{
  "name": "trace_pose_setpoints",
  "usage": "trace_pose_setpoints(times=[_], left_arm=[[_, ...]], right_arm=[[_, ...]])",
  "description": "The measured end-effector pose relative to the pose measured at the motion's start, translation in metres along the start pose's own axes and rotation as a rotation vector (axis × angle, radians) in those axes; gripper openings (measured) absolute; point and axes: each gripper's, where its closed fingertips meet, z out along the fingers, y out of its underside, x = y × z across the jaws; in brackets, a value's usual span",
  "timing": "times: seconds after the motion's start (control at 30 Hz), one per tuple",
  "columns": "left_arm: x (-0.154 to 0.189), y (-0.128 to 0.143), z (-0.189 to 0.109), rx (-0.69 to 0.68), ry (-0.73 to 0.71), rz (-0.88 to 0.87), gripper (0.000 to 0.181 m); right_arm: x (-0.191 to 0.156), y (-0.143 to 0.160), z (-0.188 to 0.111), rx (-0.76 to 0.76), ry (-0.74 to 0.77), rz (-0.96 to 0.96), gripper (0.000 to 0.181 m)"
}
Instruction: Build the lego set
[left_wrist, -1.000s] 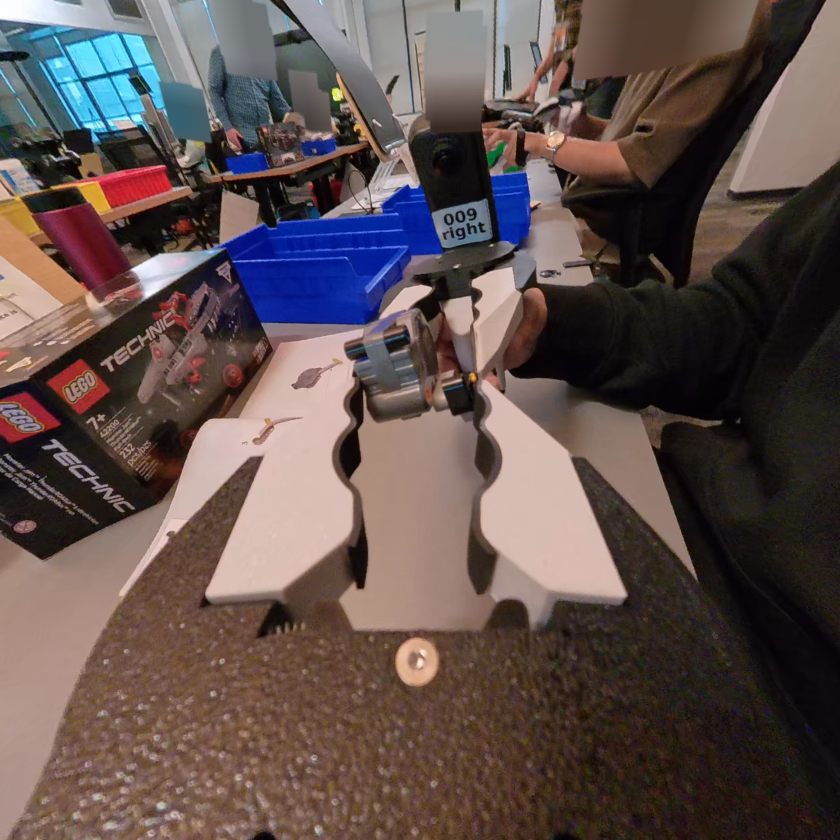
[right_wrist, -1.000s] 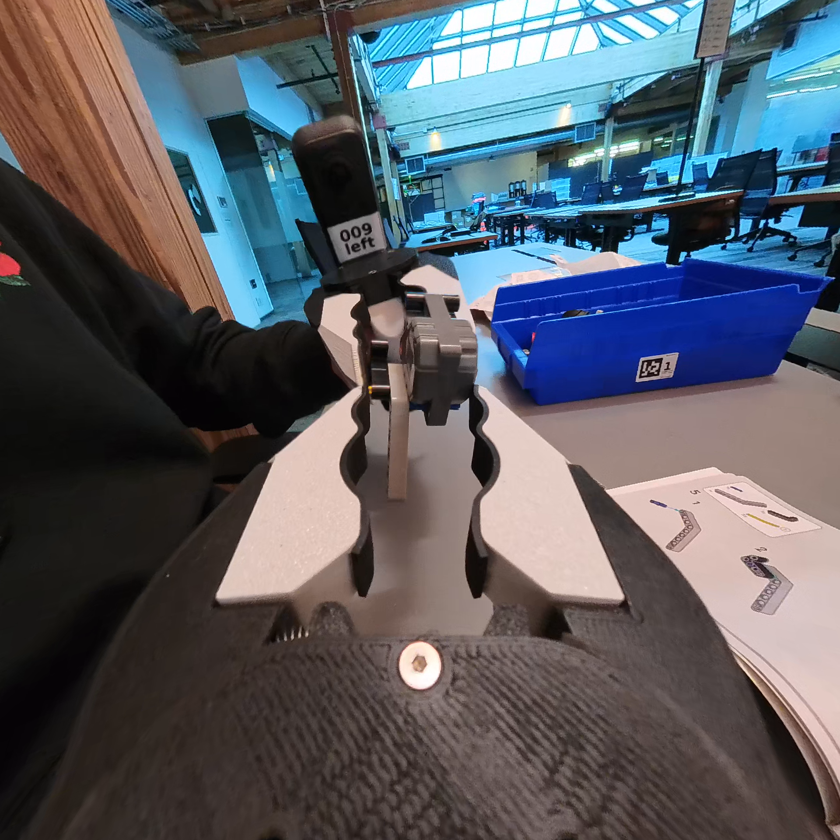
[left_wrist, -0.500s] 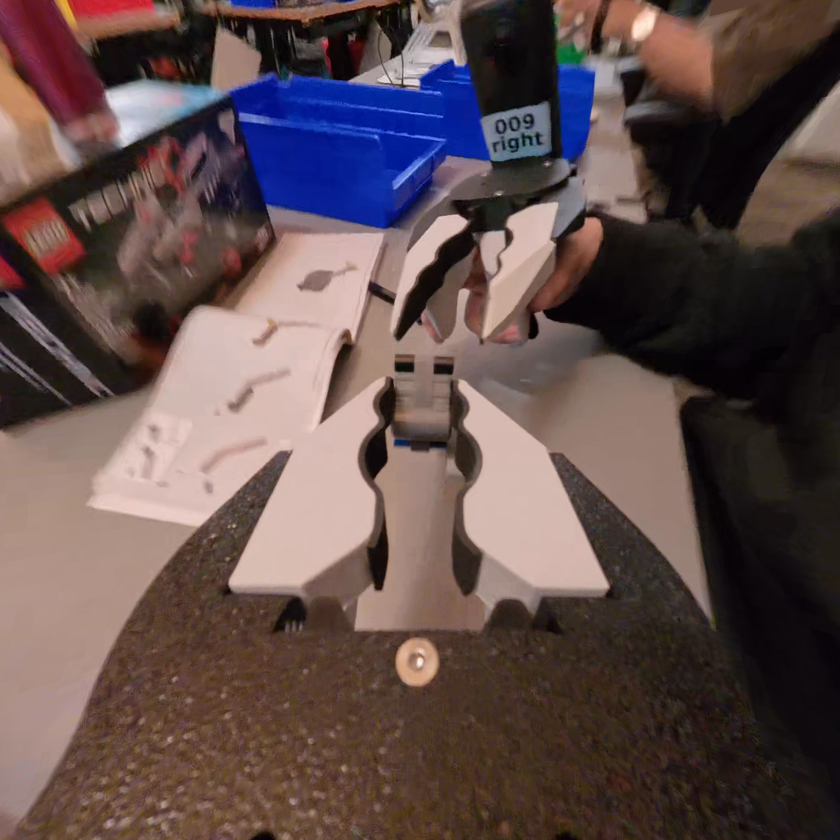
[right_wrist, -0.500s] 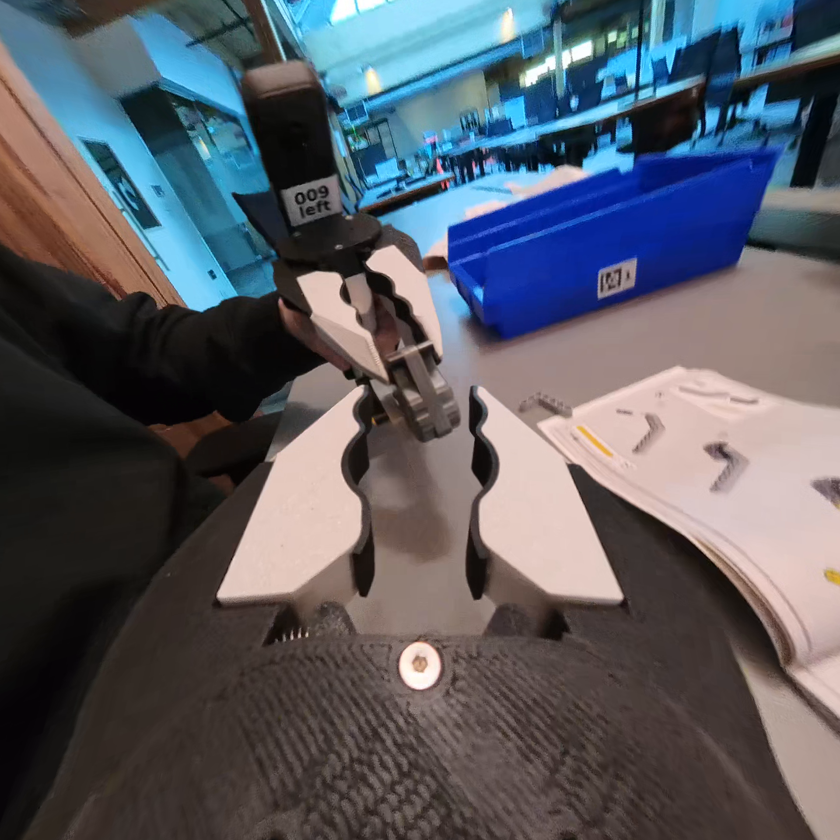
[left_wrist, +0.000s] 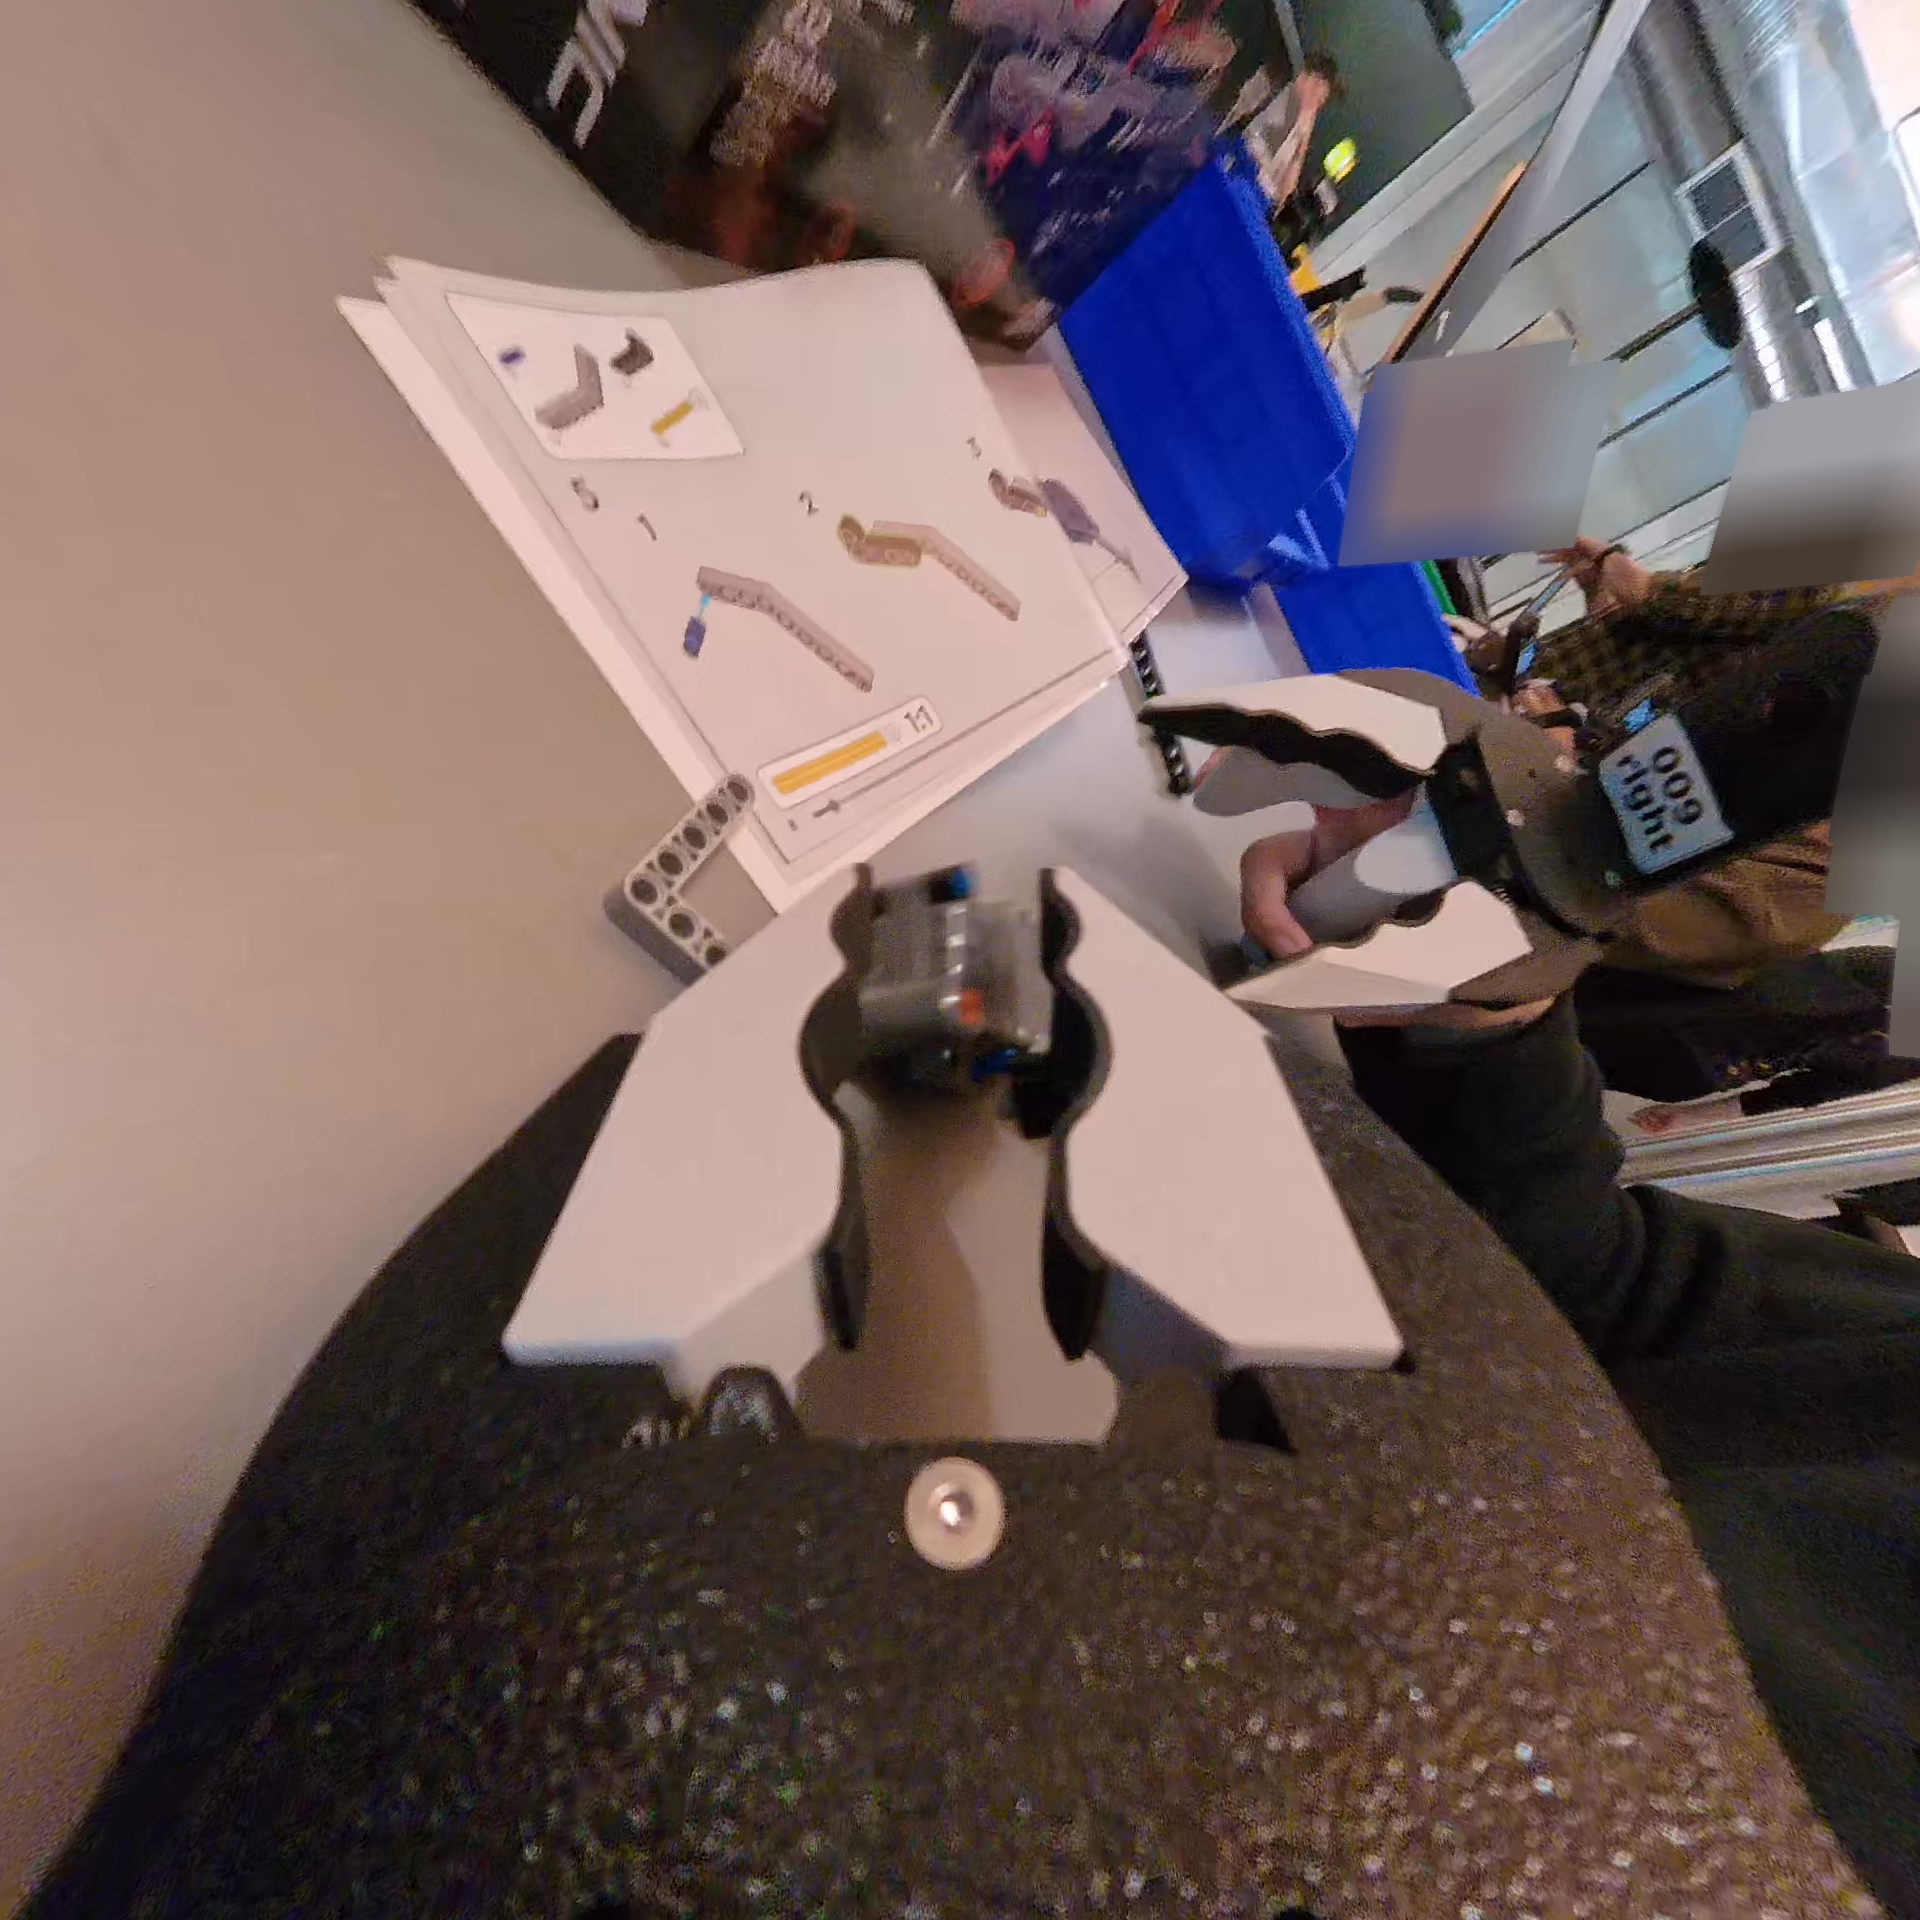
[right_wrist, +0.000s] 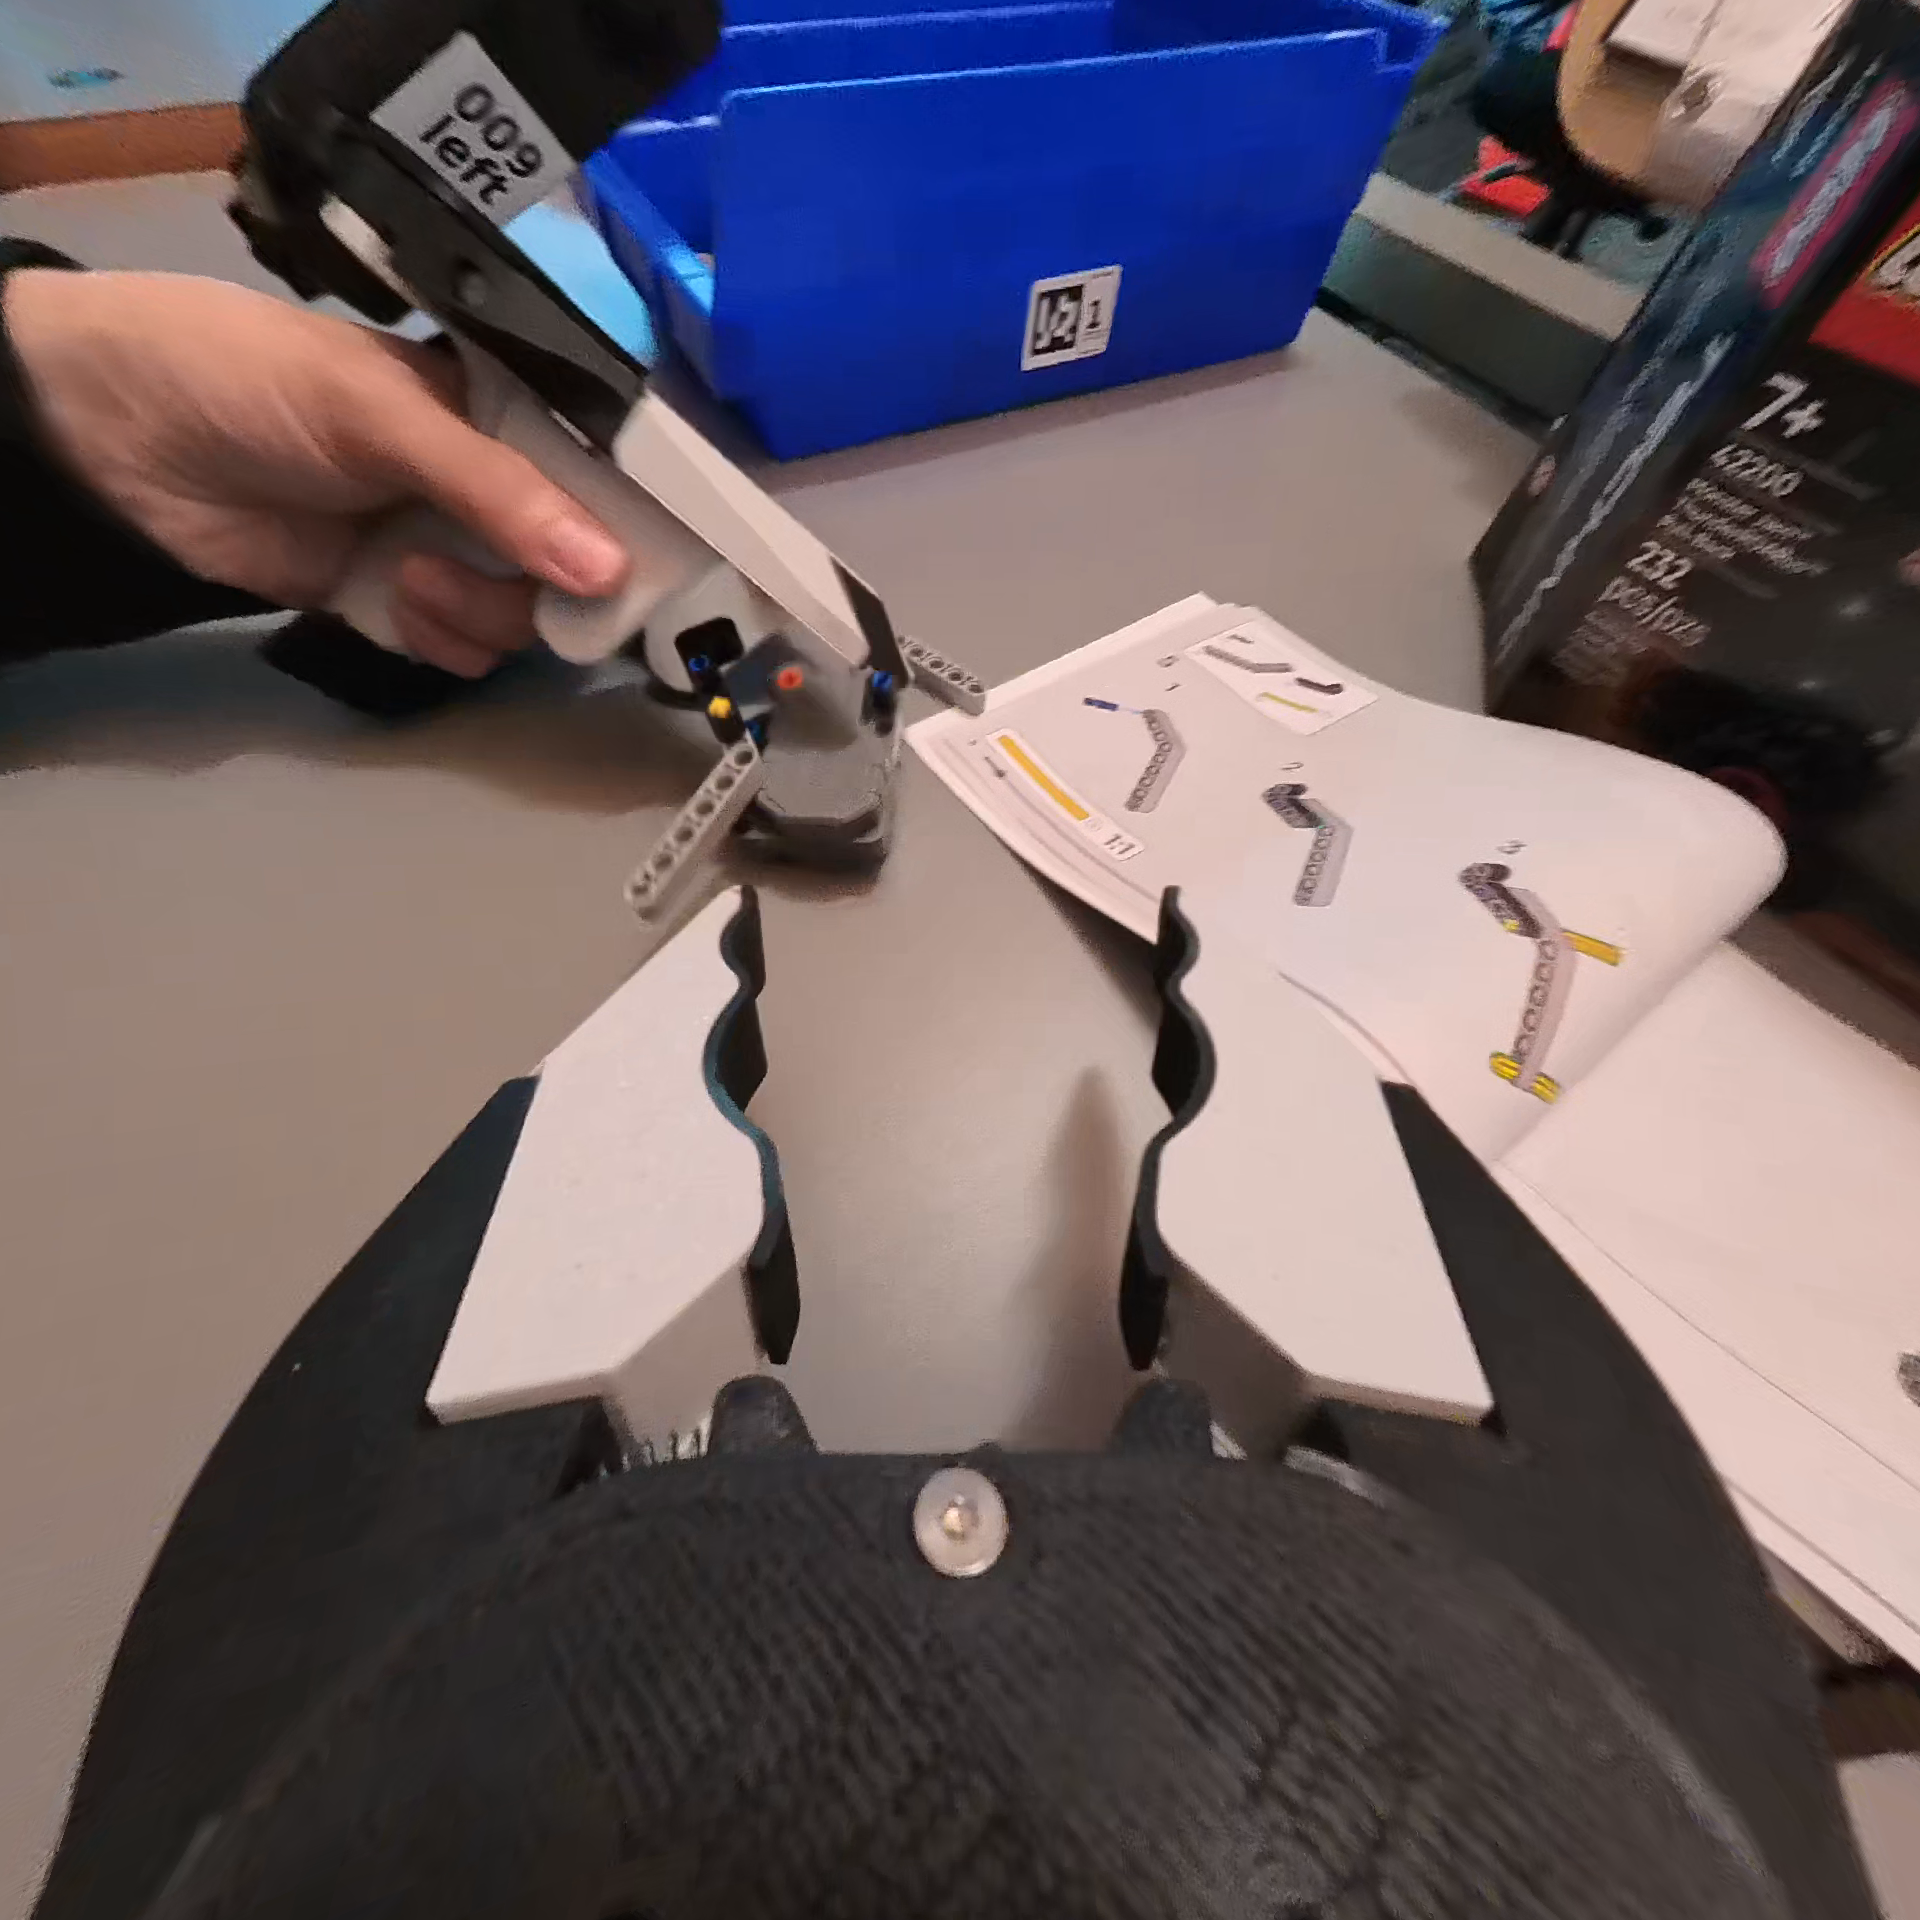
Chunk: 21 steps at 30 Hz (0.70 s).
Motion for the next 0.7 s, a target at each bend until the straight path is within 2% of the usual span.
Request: trace_pose_setpoints(times=[0.1,0.23,0.3,0.37,0.47,0.6,0.7], left_arm=[[-0.006,-0.012,-0.010,0.054,-0.071,0.096,0.049],[-0.016,-0.042,-0.042,0.183,-0.296,0.335,0.066],[-0.001,-0.058,-0.060,0.273,-0.360,0.453,0.072],[0.029,-0.068,-0.069,0.356,-0.353,0.551,0.074],[0.082,-0.058,-0.062,0.365,-0.234,0.651,0.078],[0.171,-0.011,-0.033,0.304,0.150,0.616,0.077],[0.214,0.023,-0.011,0.229,0.272,0.653,0.072]], right_arm=[[0.007,-0.005,0.000,0.026,0.064,-0.011,0.078],[0.017,-0.014,-0.004,0.083,0.164,0.013,0.082],[0.021,-0.018,-0.008,0.102,0.216,0.040,0.083],[0.025,-0.021,-0.013,0.105,0.277,0.053,0.085],[0.033,-0.017,-0.024,0.053,0.394,0.059,0.091],[0.045,-0.009,-0.042,-0.040,0.577,0.016,0.100],[0.051,-0.001,-0.057,-0.097,0.693,-0.007,0.105]])
